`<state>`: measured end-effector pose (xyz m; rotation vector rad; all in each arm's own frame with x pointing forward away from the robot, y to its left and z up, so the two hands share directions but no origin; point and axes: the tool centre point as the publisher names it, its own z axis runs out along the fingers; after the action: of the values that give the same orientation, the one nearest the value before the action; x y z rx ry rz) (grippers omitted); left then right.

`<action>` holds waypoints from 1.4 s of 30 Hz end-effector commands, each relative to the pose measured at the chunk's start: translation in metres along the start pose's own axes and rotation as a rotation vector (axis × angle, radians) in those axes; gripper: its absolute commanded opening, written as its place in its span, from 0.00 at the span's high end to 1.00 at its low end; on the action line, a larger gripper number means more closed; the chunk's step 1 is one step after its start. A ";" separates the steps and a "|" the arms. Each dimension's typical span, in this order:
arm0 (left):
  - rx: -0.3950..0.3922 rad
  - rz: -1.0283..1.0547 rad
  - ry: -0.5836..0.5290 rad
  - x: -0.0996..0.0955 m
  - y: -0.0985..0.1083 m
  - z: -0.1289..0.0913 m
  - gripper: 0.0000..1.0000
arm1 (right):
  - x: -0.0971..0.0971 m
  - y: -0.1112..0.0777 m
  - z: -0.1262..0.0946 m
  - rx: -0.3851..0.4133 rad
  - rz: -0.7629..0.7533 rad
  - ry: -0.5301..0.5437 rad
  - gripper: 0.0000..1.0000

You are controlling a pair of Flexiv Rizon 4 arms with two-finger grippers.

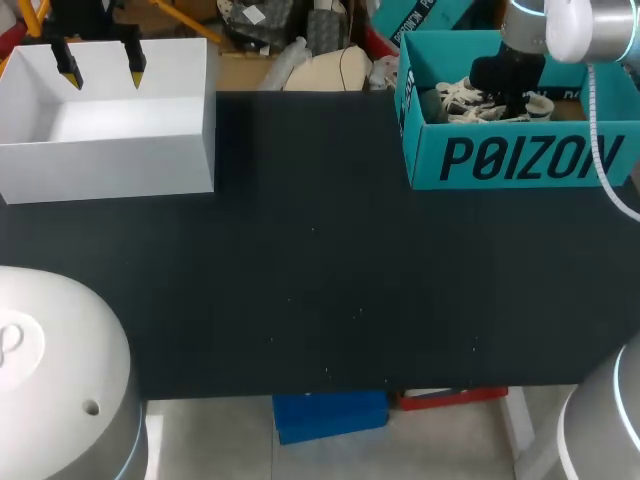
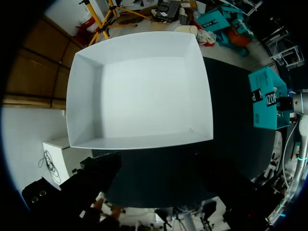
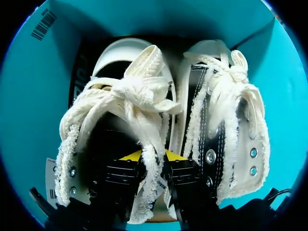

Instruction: Take the shoe out of the shoebox, open the shoe tongue, remove and reinsert the insole, then place the shoe into the shoebox

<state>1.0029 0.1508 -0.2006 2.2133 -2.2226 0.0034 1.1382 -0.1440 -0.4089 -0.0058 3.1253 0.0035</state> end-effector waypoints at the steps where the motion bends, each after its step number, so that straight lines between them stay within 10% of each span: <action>1: -0.001 -0.003 -0.003 0.001 0.001 0.000 0.00 | 0.005 0.002 0.011 0.004 0.003 -0.023 0.75; 9: -0.001 -0.003 -0.003 0.001 0.001 0.000 0.00 | 0.008 0.003 0.015 0.000 -0.004 -0.014 1.00; 21: -0.001 -0.003 -0.003 0.001 0.001 0.000 0.00 | 0.002 -0.011 -0.033 0.016 -0.024 -0.011 1.00; 42: -0.001 -0.003 -0.003 0.001 0.001 0.000 0.00 | -0.001 -0.016 -0.219 0.153 0.012 0.020 1.00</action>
<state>1.0029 0.1508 -0.2006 2.2134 -2.2226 0.0035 1.1444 -0.1728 -0.2617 -0.0029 3.1396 -0.1954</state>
